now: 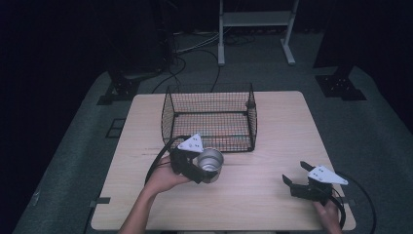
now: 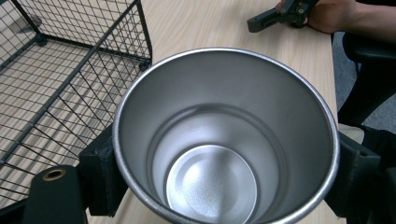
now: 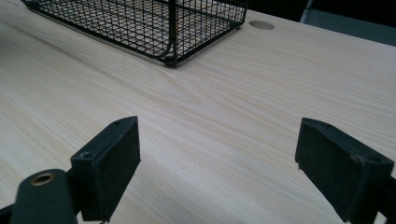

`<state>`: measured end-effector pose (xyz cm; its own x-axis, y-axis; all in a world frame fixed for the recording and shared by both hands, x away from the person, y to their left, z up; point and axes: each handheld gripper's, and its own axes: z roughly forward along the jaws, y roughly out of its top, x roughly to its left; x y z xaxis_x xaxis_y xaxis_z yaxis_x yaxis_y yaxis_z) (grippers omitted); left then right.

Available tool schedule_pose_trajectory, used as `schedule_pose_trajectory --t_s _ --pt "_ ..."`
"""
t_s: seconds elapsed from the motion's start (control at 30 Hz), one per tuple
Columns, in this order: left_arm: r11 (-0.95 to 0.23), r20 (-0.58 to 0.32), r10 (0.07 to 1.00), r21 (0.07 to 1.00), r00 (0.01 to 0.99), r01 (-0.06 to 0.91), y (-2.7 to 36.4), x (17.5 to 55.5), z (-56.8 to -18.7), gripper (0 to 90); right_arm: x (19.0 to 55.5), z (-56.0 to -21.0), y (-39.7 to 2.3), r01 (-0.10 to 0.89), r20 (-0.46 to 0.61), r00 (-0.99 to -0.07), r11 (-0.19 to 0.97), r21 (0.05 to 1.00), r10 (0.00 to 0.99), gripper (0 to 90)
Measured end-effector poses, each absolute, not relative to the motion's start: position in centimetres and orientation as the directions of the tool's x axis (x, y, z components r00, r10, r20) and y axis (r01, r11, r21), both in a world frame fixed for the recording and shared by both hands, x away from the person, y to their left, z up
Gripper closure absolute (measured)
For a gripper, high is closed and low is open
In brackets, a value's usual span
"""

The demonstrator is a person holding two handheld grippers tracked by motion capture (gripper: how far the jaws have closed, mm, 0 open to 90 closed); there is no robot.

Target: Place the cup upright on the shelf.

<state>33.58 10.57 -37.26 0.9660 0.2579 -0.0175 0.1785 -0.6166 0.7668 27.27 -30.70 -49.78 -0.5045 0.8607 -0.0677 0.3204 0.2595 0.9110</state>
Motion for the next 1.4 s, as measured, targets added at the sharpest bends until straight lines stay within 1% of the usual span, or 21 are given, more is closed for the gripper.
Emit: schedule_pose_trajectory --t_s 0.2,0.27,0.7,0.9,1.17,1.4 --pt "-0.626 -0.005 0.246 0.763 0.969 0.163 10.5 34.1 -36.0 17.0 27.3 -49.8 -30.7 0.321 -0.065 -0.505 0.257 0.911 0.861 13.4" --pt "-0.622 -0.019 0.239 0.765 0.971 0.168 10.4 34.4 -35.8 17.0 27.3 -49.8 -30.7 0.321 -0.064 -0.505 0.257 0.911 0.861 13.4" --pt "-0.605 -0.030 0.253 0.775 0.967 0.182 10.6 36.8 -33.7 17.1 27.4 -49.8 -30.7 0.317 -0.071 -0.504 0.261 0.912 0.861 13.4" --pt "-0.616 -0.008 0.254 0.769 0.967 0.169 10.4 37.7 -32.4 17.1 27.3 -49.8 -30.7 0.320 -0.068 -0.504 0.259 0.911 0.861 13.4" --pt "-0.621 -0.011 0.264 0.763 0.964 0.179 10.0 39.2 -31.3 17.1 27.3 -49.8 -30.8 0.318 -0.067 -0.505 0.257 0.913 0.861 13.4" --pt "-0.639 0.005 0.264 0.750 0.965 0.171 9.3 40.6 -30.0 17.1 27.4 -49.8 -30.9 0.319 -0.059 -0.502 0.248 0.915 0.863 13.4"
